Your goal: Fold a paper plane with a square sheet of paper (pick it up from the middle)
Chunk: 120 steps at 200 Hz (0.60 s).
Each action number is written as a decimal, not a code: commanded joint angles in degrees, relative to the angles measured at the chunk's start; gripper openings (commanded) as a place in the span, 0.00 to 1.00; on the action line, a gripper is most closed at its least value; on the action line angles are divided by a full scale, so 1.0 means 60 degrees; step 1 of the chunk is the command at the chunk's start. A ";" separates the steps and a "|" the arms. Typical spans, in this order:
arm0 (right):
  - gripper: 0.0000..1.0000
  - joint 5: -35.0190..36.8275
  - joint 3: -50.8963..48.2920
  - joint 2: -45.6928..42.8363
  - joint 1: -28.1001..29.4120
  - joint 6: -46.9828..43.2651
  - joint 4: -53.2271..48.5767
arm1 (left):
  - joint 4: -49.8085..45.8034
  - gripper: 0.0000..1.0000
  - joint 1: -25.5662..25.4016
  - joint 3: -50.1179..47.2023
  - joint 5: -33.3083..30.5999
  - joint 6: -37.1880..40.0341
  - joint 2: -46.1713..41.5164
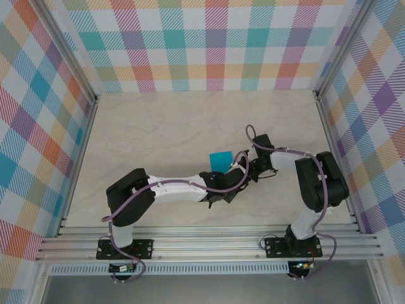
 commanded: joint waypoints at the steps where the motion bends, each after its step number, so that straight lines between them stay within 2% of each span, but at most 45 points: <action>1: 0.27 0.0559 0.0264 -0.0459 -0.0076 -0.0463 -0.0693 | -0.0013 0.00 0.0079 -0.0281 0.0423 -0.0039 -0.0632; 16: 0.33 0.1156 0.0329 -0.0821 -0.0167 -0.0628 -0.1099 | 0.0055 0.00 0.0295 -0.0541 0.1117 -0.0119 -0.0957; 41: 0.38 0.1769 0.0316 -0.1438 -0.0282 -0.0751 -0.1325 | 0.0058 0.00 0.0697 -0.0980 0.2374 -0.0201 -0.1512; 55: 0.36 0.1485 0.0316 -0.1593 -0.0283 -0.0815 -0.1095 | 0.0073 0.00 0.0921 -0.1143 0.3130 -0.0193 -0.1727; 86: 0.24 0.0133 0.0365 -0.1297 -0.0268 -0.0698 -0.0134 | -0.0013 0.00 0.1249 -0.1209 0.4004 -0.0201 -0.1773; 110: 0.16 -0.0128 0.0740 -0.0798 -0.0196 -0.0655 -0.0043 | -0.0163 0.00 0.1417 -0.1039 0.4520 -0.0147 -0.1541; 120: 0.15 0.0047 0.0788 -0.0779 -0.0144 -0.0566 -0.0001 | -0.0218 0.00 0.1472 -0.0977 0.4721 -0.0128 -0.1452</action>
